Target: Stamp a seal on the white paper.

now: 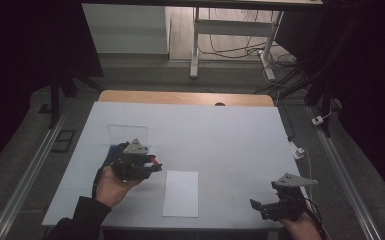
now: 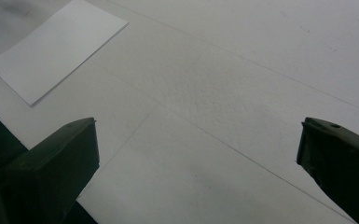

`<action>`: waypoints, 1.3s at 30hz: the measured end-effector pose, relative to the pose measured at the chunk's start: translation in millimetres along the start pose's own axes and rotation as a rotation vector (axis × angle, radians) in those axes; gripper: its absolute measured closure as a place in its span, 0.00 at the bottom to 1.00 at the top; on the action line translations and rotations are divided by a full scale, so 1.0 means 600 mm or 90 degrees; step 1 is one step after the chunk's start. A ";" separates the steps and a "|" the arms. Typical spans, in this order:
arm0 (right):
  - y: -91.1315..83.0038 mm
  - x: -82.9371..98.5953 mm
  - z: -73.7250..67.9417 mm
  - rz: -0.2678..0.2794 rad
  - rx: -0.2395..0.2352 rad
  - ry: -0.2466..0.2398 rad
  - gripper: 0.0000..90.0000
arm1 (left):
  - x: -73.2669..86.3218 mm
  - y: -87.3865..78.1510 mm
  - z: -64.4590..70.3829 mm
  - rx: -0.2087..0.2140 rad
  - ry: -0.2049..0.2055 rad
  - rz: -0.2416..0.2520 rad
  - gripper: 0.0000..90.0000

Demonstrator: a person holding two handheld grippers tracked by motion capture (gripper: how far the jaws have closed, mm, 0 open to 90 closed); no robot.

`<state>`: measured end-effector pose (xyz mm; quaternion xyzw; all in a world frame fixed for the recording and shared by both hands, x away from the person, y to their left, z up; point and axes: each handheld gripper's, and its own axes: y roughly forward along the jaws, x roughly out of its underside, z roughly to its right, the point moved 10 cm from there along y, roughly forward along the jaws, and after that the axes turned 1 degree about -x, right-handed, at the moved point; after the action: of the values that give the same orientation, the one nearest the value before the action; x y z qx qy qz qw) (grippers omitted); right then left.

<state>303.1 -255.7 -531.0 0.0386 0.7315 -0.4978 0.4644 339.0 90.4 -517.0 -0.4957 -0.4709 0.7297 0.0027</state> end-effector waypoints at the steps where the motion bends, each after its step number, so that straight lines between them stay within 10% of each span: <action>1: 0.000 0.000 0.000 0.000 -0.001 0.002 0.00 | -0.001 0.002 0.003 0.003 0.001 -0.001 0.65; 22: -0.001 0.000 0.001 0.002 -0.003 0.008 0.00 | -0.013 0.067 0.086 0.068 0.067 -0.050 0.65; 39: -0.001 0.000 0.000 0.001 -0.002 0.004 0.00 | 0.009 0.103 0.106 0.080 0.085 -0.089 0.65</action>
<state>302.9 -255.9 -530.7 0.0403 0.7338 -0.4960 0.4625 318.7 15.0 -559.0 -0.5081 -0.4564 0.7211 0.1163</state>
